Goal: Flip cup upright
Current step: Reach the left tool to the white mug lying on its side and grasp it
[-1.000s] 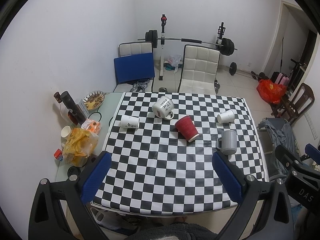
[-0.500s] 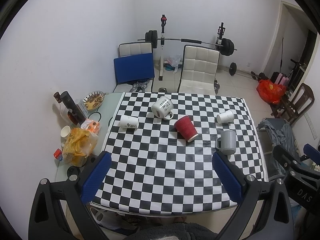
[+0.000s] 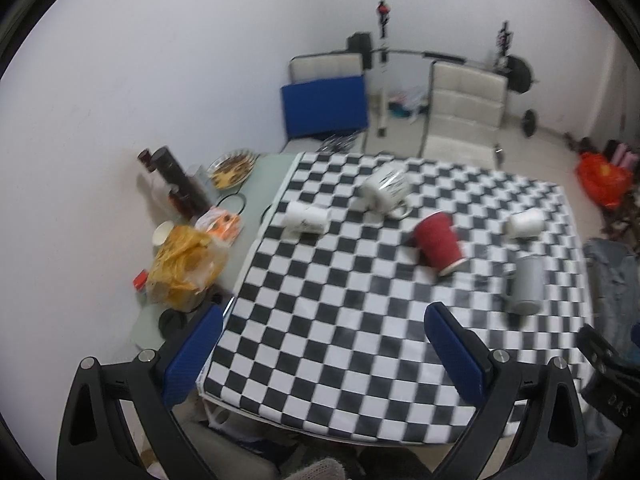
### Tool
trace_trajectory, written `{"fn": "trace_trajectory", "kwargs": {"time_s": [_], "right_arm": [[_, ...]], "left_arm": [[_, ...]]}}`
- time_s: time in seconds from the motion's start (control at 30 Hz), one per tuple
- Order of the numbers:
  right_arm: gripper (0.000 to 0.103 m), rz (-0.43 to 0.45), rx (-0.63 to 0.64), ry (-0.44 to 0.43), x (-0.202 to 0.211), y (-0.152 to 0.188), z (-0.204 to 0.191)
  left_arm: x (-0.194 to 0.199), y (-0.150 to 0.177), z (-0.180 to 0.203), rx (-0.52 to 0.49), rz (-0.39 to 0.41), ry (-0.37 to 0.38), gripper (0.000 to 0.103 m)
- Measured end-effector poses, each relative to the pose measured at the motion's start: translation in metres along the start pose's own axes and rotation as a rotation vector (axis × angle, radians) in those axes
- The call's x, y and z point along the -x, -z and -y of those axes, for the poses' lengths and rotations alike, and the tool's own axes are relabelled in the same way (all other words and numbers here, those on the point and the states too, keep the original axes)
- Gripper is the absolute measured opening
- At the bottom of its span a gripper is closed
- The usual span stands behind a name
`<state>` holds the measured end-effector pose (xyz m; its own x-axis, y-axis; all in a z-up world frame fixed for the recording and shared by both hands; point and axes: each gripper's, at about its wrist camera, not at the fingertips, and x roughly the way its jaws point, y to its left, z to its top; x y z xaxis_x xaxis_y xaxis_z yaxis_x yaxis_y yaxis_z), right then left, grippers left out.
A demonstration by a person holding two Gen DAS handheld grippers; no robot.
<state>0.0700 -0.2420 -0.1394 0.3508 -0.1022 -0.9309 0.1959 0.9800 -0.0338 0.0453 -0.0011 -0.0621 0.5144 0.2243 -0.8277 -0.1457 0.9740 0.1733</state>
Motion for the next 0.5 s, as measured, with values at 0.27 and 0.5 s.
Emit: {"fn": "trace_trajectory", "kwargs": {"time_s": [0.27, 0.5], "right_arm": [[0.103, -0.136, 0.057, -0.018, -0.112, -0.001, -0.016], [0.103, -0.212, 0.047, -0.018, -0.176, -0.041, -0.029]], "left_arm": [[-0.072, 0.002, 0.011, -0.020, -0.123, -0.102, 0.103], [-0.125, -0.040, 0.022, -0.054, -0.146, -0.111, 0.103]]}}
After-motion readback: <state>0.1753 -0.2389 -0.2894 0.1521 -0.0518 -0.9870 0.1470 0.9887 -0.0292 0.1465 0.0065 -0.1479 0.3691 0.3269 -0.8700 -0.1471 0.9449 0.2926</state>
